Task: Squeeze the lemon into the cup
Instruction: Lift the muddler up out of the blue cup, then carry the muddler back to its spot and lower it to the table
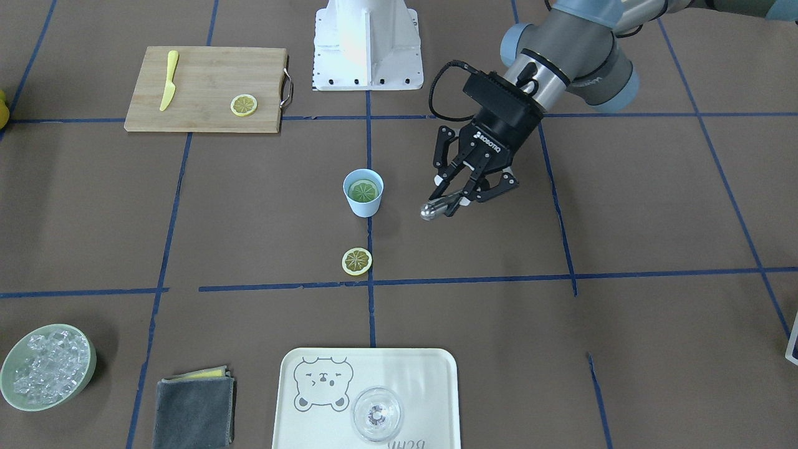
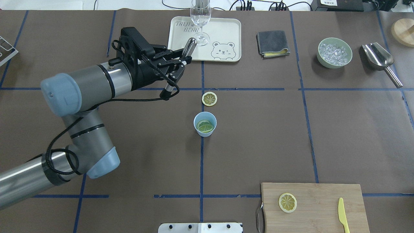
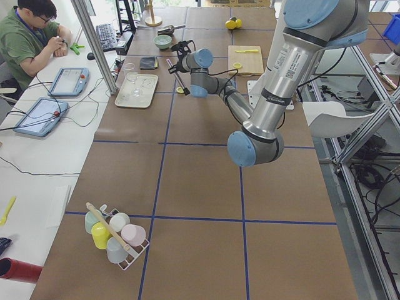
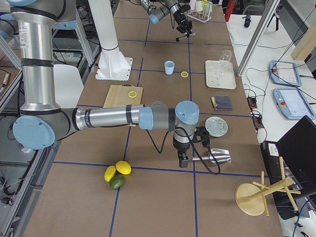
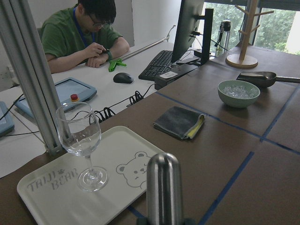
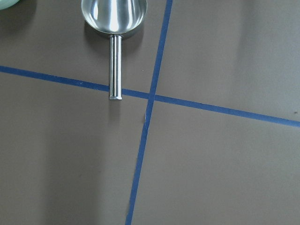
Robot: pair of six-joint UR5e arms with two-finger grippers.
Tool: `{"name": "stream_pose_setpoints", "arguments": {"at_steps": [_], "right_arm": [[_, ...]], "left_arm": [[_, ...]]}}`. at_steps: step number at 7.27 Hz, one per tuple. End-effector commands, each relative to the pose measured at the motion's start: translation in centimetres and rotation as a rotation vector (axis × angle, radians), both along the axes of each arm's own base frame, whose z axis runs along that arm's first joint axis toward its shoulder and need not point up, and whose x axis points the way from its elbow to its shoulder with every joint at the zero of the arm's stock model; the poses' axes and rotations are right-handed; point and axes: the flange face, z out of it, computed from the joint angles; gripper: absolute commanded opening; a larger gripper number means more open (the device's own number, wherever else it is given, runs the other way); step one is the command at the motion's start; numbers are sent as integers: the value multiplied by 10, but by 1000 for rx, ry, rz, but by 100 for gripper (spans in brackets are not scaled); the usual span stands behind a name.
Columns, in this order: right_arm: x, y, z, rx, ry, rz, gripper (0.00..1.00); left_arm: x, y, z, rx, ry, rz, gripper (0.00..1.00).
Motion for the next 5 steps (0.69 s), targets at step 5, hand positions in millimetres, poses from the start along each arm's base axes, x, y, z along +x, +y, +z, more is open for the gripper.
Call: {"name": "stream_pose_setpoints", "arguments": {"at_steps": [5], "right_arm": [[0, 4, 9, -18, -2, 1, 100]], "left_arm": [[-102, -26, 190, -594, -283, -37, 0]]}}
